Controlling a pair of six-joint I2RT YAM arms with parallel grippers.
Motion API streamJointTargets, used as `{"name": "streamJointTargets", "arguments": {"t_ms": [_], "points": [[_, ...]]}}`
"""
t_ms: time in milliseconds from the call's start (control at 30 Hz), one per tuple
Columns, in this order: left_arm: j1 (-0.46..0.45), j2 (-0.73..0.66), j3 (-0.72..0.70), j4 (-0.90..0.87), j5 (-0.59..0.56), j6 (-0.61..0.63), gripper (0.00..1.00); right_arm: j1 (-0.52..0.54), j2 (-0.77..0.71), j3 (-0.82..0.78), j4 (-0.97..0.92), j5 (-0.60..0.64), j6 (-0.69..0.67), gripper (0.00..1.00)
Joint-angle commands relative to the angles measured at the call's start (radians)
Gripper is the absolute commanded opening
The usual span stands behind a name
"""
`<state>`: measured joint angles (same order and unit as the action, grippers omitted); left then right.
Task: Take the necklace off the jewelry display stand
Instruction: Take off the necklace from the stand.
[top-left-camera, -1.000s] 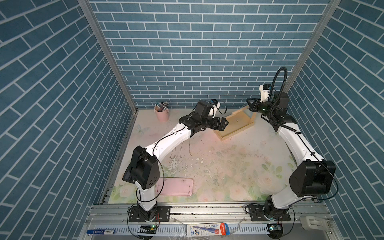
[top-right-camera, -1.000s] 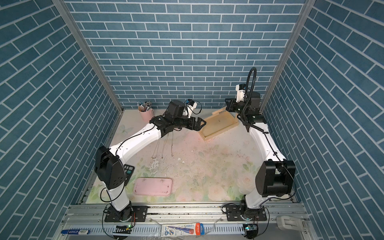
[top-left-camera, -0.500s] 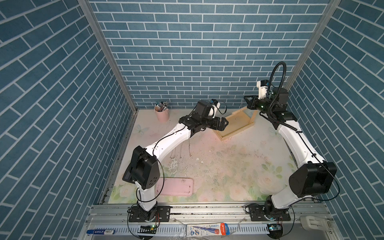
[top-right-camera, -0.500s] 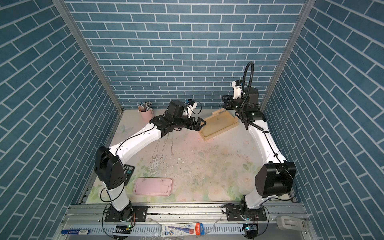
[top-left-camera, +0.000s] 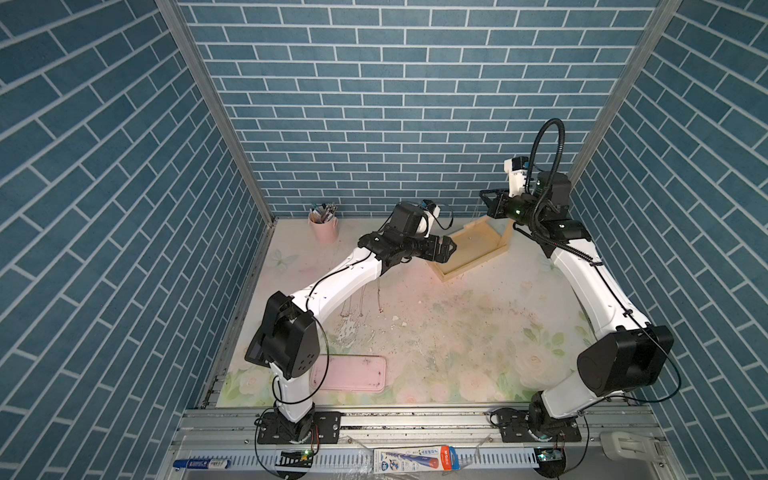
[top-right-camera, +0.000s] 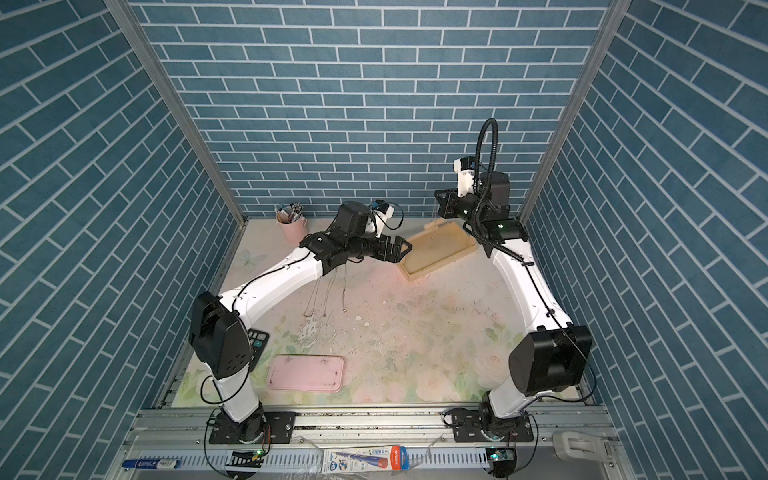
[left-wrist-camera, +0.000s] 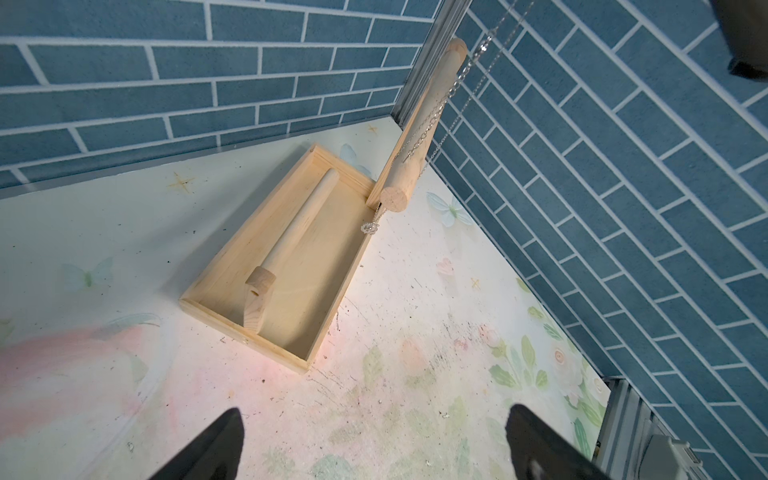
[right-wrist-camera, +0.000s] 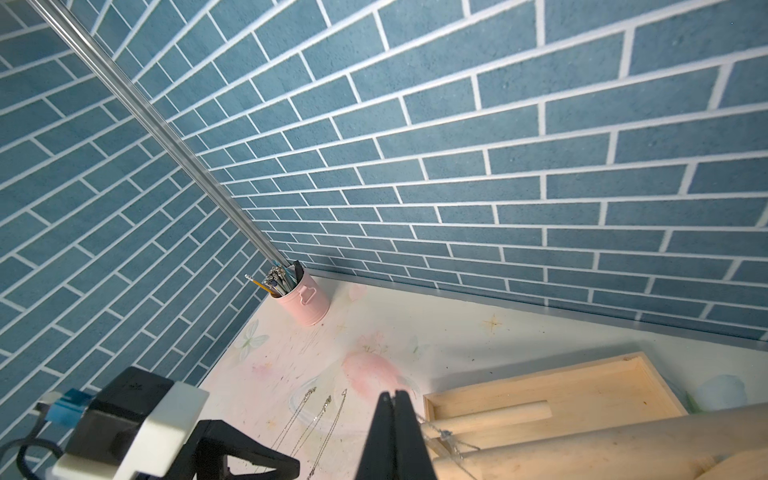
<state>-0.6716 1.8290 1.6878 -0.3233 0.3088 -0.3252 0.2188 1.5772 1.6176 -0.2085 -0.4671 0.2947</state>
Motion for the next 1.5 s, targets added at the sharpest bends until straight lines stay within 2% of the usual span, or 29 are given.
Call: {"name": "streamJointTargets", "arguments": {"t_ms": [0,533,800,1033,1167,1467], "points": [[0.004,-0.008,-0.011,0.008,0.004,0.0,0.99,0.02,-0.037,0.037,-0.02,0.02,-0.043,0.0],[0.009,-0.051,-0.096,0.104,-0.016,-0.035,0.99,0.114,-0.065,0.105,-0.111,0.093,-0.091,0.0],[0.022,-0.124,-0.173,0.197,-0.032,-0.102,0.99,0.161,-0.074,0.144,-0.142,0.131,-0.088,0.0],[0.088,-0.196,-0.292,0.292,0.07,-0.232,0.99,0.214,-0.06,0.183,-0.174,0.182,-0.082,0.0],[0.091,-0.202,-0.357,0.391,0.152,-0.239,0.99,0.241,-0.052,0.195,-0.178,0.216,-0.071,0.0],[0.111,-0.203,-0.462,0.515,0.185,-0.264,0.95,0.299,-0.047,0.213,-0.186,0.267,-0.06,0.0]]}}
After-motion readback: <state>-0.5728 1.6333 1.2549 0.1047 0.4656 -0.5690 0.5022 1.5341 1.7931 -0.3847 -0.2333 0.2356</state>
